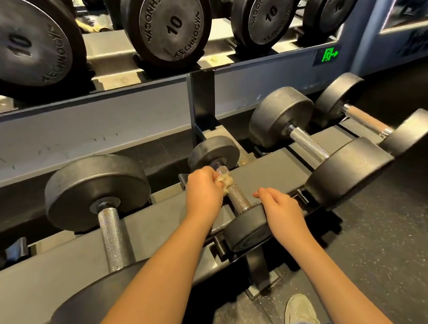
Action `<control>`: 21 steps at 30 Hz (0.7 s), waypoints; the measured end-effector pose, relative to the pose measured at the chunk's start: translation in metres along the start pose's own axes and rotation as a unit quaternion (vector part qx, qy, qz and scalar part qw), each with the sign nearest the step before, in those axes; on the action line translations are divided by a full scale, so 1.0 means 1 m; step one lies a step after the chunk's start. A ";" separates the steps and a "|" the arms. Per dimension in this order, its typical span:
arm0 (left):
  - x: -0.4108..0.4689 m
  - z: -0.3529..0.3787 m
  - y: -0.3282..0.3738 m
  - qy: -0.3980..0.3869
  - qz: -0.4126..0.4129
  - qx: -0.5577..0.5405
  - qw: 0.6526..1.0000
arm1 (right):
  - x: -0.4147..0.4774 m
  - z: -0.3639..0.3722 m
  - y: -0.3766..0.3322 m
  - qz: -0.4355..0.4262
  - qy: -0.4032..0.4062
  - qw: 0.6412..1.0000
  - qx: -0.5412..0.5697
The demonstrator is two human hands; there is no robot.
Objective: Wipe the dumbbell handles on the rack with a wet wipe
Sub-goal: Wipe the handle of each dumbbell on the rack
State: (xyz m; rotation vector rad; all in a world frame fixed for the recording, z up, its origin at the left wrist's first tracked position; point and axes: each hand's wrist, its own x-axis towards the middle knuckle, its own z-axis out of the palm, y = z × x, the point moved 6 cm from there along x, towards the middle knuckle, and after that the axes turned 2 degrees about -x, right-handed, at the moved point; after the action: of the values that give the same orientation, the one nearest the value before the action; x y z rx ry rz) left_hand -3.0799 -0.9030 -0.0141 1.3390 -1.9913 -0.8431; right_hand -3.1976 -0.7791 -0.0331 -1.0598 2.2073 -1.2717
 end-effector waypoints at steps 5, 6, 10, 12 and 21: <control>0.000 0.007 -0.002 -0.059 -0.017 0.001 0.998 | -0.003 0.000 0.006 0.005 -0.003 1.000 0.020; -0.003 0.009 -0.001 -0.092 -0.012 0.014 0.996 | -0.002 0.000 0.008 0.008 -0.005 1.000 0.023; -0.018 0.025 -0.002 -0.196 -0.018 0.061 0.979 | -0.002 0.000 0.009 0.012 -0.002 1.000 0.028; -0.019 0.025 -0.001 -0.163 -0.008 0.066 0.984 | -0.002 0.000 0.008 0.010 -0.001 1.000 0.026; 0.001 0.011 -0.005 -0.065 -0.024 0.016 0.997 | -0.003 0.000 0.006 -0.009 -0.003 1.000 0.014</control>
State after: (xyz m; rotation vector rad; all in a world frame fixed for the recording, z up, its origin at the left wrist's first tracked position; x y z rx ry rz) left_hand -3.0859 -0.9029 -0.0246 1.3877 -2.0870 -0.9449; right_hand -3.1979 -0.7749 -0.0385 -1.0734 2.1731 -1.3016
